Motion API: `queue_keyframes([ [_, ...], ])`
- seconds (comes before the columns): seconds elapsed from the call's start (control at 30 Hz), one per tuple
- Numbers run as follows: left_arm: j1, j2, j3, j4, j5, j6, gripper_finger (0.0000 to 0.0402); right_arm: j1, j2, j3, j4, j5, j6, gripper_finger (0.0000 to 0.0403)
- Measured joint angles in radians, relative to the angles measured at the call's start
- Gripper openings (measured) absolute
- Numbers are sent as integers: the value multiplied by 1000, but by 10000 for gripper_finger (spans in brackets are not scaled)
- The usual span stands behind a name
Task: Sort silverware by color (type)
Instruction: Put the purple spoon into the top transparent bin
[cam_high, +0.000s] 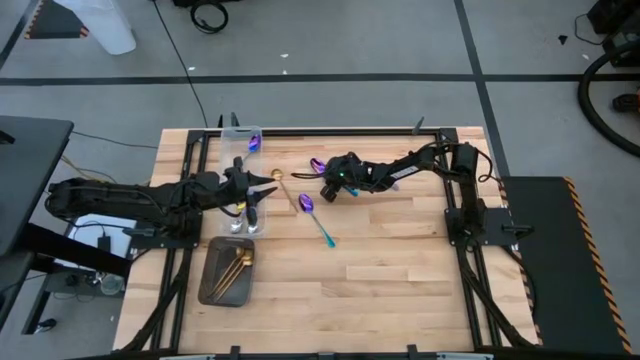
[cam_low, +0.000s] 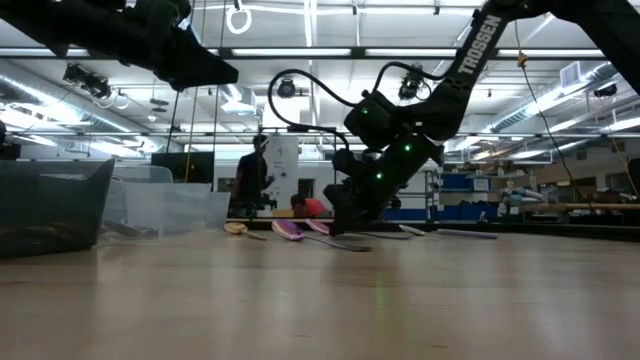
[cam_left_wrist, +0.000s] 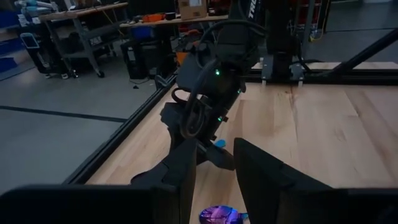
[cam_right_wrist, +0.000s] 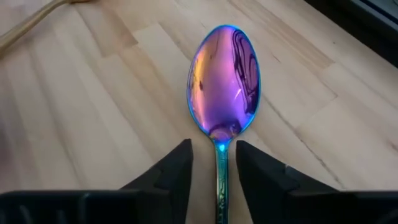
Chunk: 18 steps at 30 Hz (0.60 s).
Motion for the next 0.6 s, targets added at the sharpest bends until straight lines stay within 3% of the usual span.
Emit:
queue_keyframes([
  [0.3, 0, 0, 0, -55, 0, -34, 117, 1, -4, -1, -20, -8, 19, 16],
  [0.6, 0, 0, 0, -58, 1, -88, 117, 17, -69, -10, -51, 26, -25, 20],
])
